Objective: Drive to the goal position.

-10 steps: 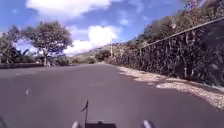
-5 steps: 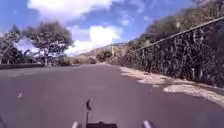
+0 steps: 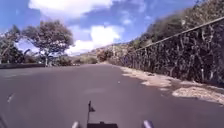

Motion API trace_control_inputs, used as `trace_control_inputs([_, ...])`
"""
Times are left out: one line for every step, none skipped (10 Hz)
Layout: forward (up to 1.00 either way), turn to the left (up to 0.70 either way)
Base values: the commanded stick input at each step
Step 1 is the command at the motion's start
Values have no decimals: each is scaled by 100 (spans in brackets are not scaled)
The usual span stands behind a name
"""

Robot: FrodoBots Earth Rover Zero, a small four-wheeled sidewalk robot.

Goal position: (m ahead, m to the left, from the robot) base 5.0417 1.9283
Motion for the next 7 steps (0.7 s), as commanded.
trace_control_inputs([63, 0])
trace_control_inputs([63, 0])
trace_control_inputs([63, 0])
trace_control_inputs([63, 0])
trace_control_inputs([63, 0])
trace_control_inputs([63, 0])
trace_control_inputs([63, 0])
